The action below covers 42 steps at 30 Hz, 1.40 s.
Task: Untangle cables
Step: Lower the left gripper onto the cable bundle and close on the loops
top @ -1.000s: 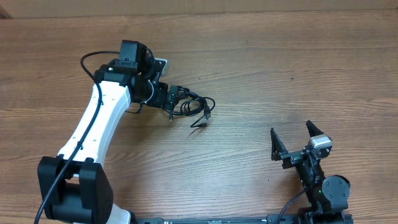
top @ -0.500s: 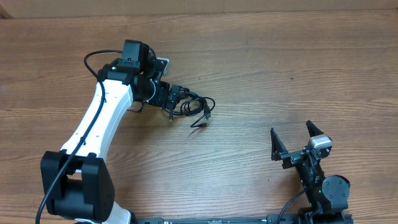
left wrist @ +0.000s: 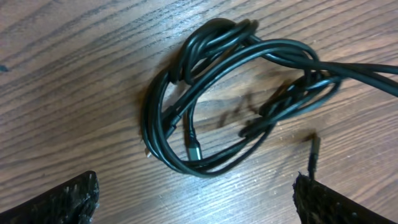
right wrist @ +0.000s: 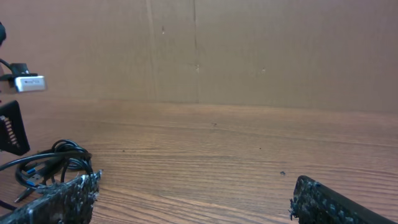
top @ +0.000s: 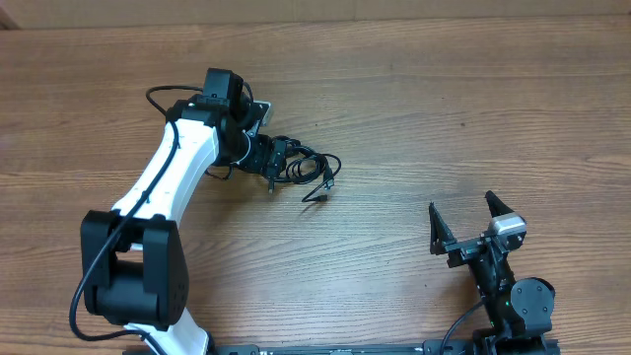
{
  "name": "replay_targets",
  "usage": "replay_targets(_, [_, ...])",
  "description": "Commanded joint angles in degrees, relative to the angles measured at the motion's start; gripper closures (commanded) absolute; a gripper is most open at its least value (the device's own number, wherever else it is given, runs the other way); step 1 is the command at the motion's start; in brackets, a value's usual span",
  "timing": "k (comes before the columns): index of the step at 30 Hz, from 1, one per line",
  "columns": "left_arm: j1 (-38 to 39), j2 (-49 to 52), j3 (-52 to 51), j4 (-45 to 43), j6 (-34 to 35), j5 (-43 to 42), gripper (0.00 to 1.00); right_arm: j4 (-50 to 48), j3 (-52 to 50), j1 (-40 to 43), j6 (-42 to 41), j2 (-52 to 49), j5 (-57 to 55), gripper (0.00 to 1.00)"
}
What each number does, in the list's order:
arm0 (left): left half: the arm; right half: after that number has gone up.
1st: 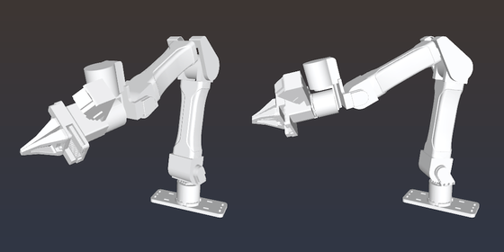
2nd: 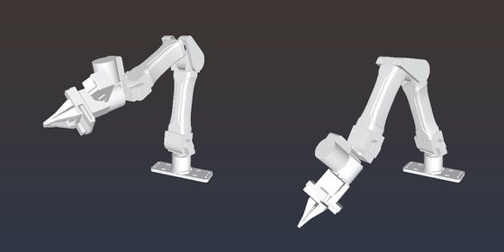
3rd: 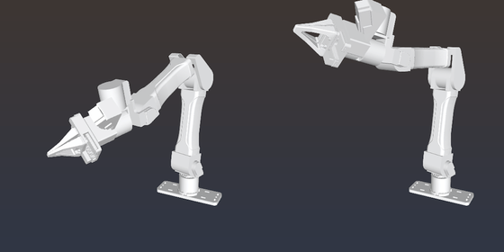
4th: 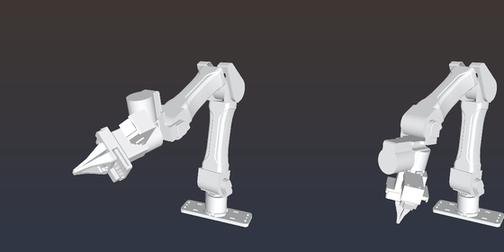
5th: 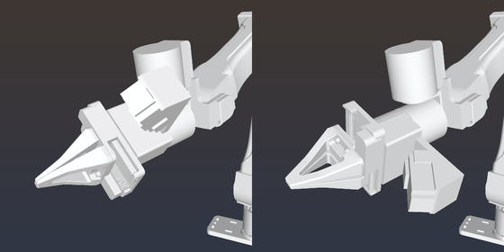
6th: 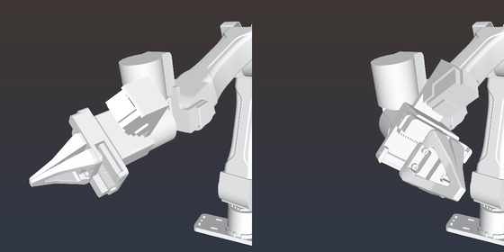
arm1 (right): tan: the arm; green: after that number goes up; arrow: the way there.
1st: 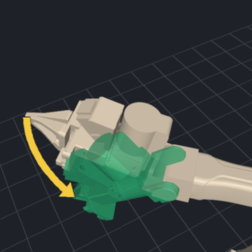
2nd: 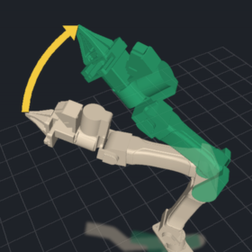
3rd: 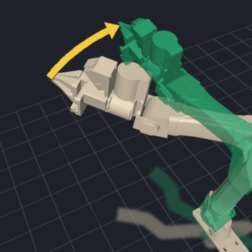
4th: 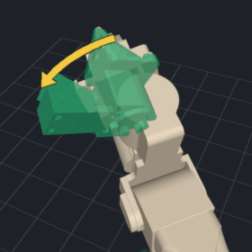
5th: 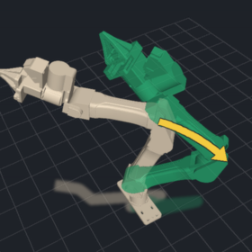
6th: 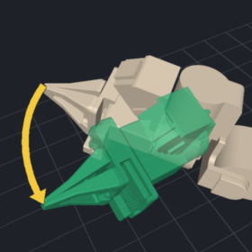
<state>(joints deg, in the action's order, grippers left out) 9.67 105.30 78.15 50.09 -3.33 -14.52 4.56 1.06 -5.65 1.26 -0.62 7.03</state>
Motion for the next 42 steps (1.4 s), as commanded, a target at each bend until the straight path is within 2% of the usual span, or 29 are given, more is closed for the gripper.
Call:
replay_targets(1, [0.09,1.27,1.03,-1.05,0.55,1.55,0.00,-0.22,-0.61,0.15,-0.37,0.46,-0.55,0.00])
replay_targets(25, [0.09,3.19,-0.17,-9.90,0.55,9.01,0.00,-0.22,-0.61,0.15,-0.37,0.46,-0.55,0.00])
replay_targets(30, [0.11,3.69,-0.92,-10.05,0.83,8.46,0.00,-0.22,-0.61,0.15,-0.37,0.46,-0.55,0.00])
replay_targets(39, [0.15,8.70,-0.92,-10.29,2.75,7.34,0.11,-0.22,-0.61,0.15,-0.37,0.46,-0.55,0.00])
replay_targets(42, [0.15,10.88,-0.92,-10.27,2.78,6.97,0.22,-0.22,-0.61,0.15,-0.37,0.46,-0.55,0.00])
